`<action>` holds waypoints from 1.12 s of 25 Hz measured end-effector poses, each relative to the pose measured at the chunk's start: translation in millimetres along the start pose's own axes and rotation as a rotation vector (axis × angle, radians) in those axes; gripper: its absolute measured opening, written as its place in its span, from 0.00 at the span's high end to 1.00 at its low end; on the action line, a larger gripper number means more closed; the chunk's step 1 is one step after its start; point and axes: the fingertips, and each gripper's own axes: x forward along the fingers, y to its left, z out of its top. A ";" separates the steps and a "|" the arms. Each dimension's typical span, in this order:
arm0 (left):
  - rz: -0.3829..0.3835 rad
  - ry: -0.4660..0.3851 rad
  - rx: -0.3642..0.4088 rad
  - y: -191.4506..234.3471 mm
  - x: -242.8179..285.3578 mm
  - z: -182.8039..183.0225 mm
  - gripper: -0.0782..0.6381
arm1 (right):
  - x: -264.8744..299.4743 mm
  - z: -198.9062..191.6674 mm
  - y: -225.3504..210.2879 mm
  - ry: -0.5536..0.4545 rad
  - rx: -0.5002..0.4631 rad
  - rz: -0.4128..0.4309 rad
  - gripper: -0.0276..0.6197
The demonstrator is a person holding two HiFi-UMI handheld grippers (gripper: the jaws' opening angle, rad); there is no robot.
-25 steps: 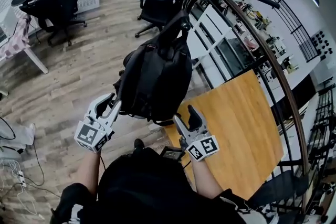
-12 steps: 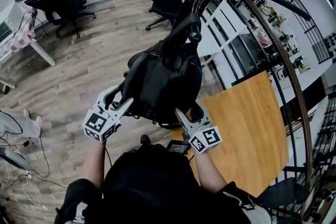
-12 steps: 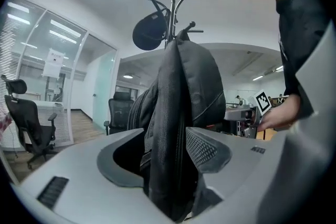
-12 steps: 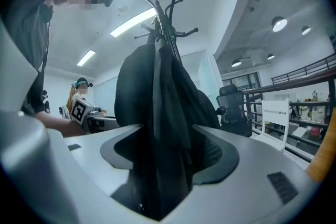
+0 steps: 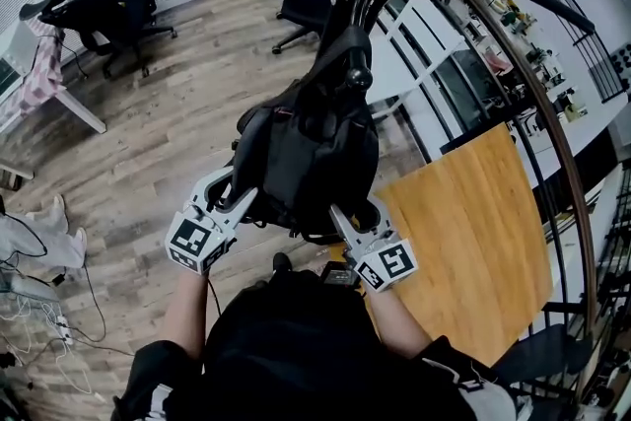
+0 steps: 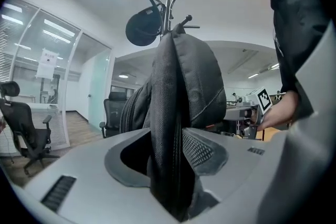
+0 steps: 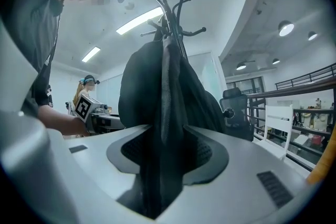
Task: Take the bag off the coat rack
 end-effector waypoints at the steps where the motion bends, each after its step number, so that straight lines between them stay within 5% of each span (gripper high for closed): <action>1: -0.009 -0.003 -0.001 -1.0 -0.5 0.0 0.62 | 0.1 0.2 1.0 -0.003 0.002 0.002 0.67; 6: -0.043 -0.038 0.022 -5.1 -1.4 1.2 0.66 | 2.0 0.8 4.5 -0.015 0.002 0.012 0.69; 15: 0.048 -0.172 0.025 -7.1 -0.4 3.3 0.66 | 2.1 -0.9 5.9 -0.072 0.006 -0.038 0.70; 28: 0.122 -0.145 0.068 -5.8 -3.5 3.8 0.71 | 4.0 -0.6 7.1 -0.124 0.072 -0.067 0.77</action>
